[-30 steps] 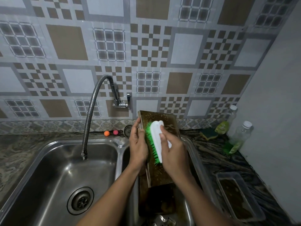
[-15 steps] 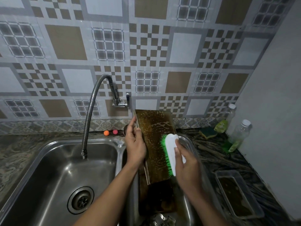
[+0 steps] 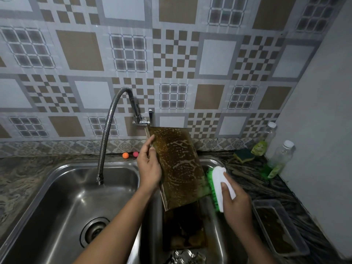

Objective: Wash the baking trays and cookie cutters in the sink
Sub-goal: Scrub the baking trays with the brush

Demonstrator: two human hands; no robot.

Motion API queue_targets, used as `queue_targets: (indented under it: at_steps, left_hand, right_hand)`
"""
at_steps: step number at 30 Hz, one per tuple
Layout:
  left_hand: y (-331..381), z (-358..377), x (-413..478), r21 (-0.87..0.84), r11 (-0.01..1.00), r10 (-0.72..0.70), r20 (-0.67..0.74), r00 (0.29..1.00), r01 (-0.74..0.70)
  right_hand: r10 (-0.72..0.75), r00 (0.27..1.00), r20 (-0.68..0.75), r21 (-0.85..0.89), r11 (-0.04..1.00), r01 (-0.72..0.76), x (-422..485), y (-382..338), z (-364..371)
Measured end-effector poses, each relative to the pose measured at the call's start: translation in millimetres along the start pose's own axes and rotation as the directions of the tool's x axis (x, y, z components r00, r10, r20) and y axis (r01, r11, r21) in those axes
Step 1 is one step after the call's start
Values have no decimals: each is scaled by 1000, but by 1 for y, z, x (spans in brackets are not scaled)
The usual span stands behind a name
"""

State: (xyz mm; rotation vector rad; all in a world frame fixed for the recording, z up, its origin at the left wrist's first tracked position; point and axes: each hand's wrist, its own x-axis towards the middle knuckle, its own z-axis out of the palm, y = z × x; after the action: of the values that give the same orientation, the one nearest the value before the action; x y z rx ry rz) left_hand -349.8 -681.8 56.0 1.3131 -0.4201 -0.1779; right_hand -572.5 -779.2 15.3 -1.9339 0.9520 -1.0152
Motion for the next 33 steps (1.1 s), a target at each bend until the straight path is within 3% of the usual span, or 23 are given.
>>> queue_targets:
  at_steps: [5, 10, 14, 17, 22, 24, 26, 30, 33]
  left_hand:
    - [1, 6, -9, 46, 998, -48, 152, 987, 41]
    - [14, 14, -26, 225, 974, -87, 272, 958, 25]
    - [29, 18, -32, 291, 952, -186, 289, 939, 99]
    - [46, 25, -40, 301, 943, -237, 317, 918, 139]
    - [57, 34, -46, 253, 958, -231, 412, 881, 133]
    - [57, 35, -48, 149, 973, -230, 504, 832, 179]
    - [51, 30, -48, 132, 976, -216, 493, 842, 174]
    - [19, -3, -56, 366, 930, -125, 305, 944, 5]
    - [-14, -33, -68, 573, 816, -121, 294, 948, -74]
  right_hand:
    - [88, 985, 151, 218, 968, -120, 19, -38, 15]
    - [-52, 950, 308, -15, 998, 59, 4, -67, 43]
    - [-80, 936, 344, -294, 937, 188, -11, -71, 55]
    - [-32, 954, 298, -384, 911, 150, -19, -72, 58]
    - [-235, 962, 140, -414, 869, 272, -19, -66, 49]
    - [-261, 963, 63, -379, 887, 265, -15, -61, 44]
    - [-215, 976, 9, -268, 940, 210, -13, -53, 37]
    - [-93, 995, -45, -64, 994, 90, -16, -35, 23]
    - [-25, 997, -75, 22, 999, 27, -16, -29, 22]
